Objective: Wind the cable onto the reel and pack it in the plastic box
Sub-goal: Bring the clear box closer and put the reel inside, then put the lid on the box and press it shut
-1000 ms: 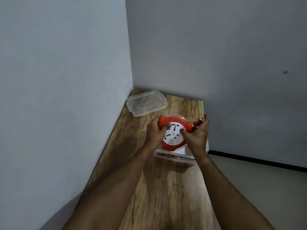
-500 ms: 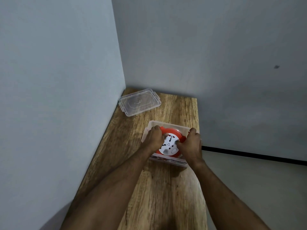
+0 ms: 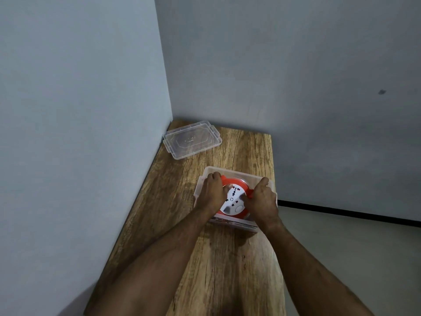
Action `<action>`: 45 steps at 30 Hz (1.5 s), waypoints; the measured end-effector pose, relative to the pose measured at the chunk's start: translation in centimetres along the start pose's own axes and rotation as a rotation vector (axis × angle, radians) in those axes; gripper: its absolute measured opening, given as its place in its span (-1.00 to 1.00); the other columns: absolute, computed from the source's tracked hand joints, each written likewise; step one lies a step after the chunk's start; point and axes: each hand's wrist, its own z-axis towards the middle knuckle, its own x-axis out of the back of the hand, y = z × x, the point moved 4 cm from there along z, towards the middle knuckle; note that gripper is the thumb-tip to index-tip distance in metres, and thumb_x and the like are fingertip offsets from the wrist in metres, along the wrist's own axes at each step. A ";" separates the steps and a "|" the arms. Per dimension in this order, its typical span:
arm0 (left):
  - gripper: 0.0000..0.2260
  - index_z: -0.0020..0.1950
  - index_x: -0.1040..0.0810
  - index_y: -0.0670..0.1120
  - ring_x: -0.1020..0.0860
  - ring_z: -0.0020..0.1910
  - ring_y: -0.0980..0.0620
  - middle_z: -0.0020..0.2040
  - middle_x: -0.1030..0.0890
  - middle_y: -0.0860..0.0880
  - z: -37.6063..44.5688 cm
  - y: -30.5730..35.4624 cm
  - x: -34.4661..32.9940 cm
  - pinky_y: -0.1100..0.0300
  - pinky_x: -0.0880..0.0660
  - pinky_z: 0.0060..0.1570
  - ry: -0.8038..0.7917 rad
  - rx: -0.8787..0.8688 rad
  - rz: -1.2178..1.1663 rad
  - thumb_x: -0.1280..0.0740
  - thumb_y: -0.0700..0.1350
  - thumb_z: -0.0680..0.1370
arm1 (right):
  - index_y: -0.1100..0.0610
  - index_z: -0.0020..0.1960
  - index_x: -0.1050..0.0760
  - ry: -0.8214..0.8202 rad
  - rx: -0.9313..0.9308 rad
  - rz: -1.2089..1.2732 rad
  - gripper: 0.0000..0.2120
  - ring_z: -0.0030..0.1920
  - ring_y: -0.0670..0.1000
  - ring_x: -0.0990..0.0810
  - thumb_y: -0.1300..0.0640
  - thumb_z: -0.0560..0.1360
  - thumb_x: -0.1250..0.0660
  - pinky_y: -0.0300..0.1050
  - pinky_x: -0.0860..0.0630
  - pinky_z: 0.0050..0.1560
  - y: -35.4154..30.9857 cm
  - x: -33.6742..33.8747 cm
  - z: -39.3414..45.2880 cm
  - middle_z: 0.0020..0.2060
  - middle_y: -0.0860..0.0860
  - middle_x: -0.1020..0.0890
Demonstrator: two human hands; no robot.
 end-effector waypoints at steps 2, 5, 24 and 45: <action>-0.62 0.31 -0.46 -0.17 -0.50 0.25 -0.04 0.28 -0.54 -0.12 -0.1 0.1 0.1 0.08 -0.48 0.24 0.035 -0.032 0.024 -0.27 0.09 0.65 | 0.24 0.40 -0.28 -0.021 -0.013 -0.016 -0.33 0.14 0.18 -0.67 0.07 0.46 -0.55 0.03 -0.65 0.00 0.0 0.1 0.3 0.19 0.16 -0.64; -0.62 0.32 -0.48 -0.17 -0.49 0.28 -0.04 0.28 -0.55 -0.12 -0.5 0.3 0.3 0.06 -0.46 0.31 0.084 -0.059 0.055 -0.28 0.08 0.65 | 0.22 0.36 -0.33 -0.033 -0.017 -0.028 -0.36 0.13 0.16 -0.68 0.06 0.44 -0.57 0.03 -0.66 -0.02 -0.1 0.0 0.5 0.19 0.15 -0.65; -0.60 0.45 -0.43 -0.13 -0.52 0.34 -0.03 0.39 -0.53 -0.09 5.0 -5.0 11.9 0.31 -0.44 0.12 0.549 0.249 -0.507 -0.36 -0.15 0.62 | 0.18 0.31 -0.52 0.014 0.390 0.168 -0.53 0.05 0.01 -0.62 -0.06 0.52 -0.47 -0.07 -0.59 0.00 -10.9 2.2 8.8 0.12 0.07 -0.64; -0.77 0.15 -0.56 -0.22 -0.62 0.06 -0.13 0.08 -0.64 -0.16 15.6 -17.1 9.2 -0.01 -0.59 0.06 0.515 0.598 -0.735 -0.33 -0.10 0.58 | 0.17 0.49 -0.39 -0.192 0.227 0.447 -0.47 0.43 0.11 -0.44 0.03 0.59 -0.39 0.04 -0.45 0.34 -14.7 -10.2 24.6 0.42 0.10 -0.49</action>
